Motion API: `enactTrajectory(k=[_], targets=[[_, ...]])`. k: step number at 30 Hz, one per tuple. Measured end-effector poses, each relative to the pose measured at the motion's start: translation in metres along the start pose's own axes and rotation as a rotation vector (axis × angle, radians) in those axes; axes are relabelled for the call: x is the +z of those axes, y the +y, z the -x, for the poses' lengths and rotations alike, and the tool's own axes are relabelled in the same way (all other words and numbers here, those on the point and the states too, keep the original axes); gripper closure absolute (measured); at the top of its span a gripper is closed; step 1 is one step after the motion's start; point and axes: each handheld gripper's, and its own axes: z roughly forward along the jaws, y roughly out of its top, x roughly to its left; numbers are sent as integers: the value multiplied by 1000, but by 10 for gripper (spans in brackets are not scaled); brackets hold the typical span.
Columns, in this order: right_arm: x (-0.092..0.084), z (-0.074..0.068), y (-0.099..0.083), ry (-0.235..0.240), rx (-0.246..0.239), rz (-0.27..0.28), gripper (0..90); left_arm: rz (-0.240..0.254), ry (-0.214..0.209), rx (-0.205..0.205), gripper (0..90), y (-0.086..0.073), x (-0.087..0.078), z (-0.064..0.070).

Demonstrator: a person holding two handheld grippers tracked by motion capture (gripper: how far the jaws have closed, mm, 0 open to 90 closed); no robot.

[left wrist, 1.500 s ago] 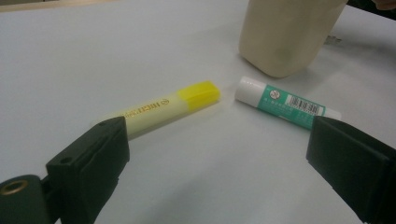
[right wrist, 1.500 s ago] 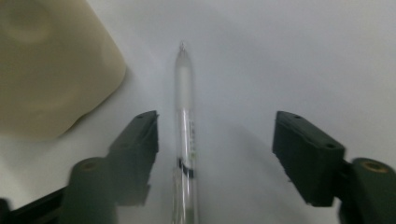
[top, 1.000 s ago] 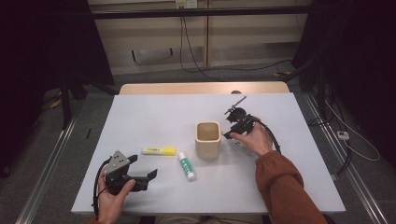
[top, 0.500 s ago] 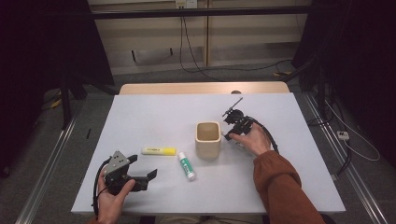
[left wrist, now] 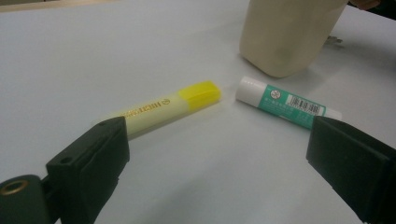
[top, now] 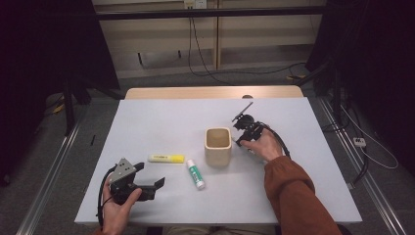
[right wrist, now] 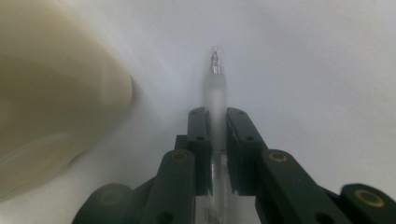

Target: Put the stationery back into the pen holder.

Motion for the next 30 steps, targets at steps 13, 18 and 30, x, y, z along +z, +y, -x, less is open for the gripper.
enactTrajectory(k=[13, 18, 30], targets=[[-25, -1, -16, -6, 1, 201, 809, 3, -4, -2, 58, 0, 0, 0], [-38, -1, -26, 11, 29, 276, 809, 0, -2, -3, 58, 0, 0, 1], [-55, 1, -48, 25, 68, 399, 809, 6, -6, -5, 58, 0, -1, 1]])
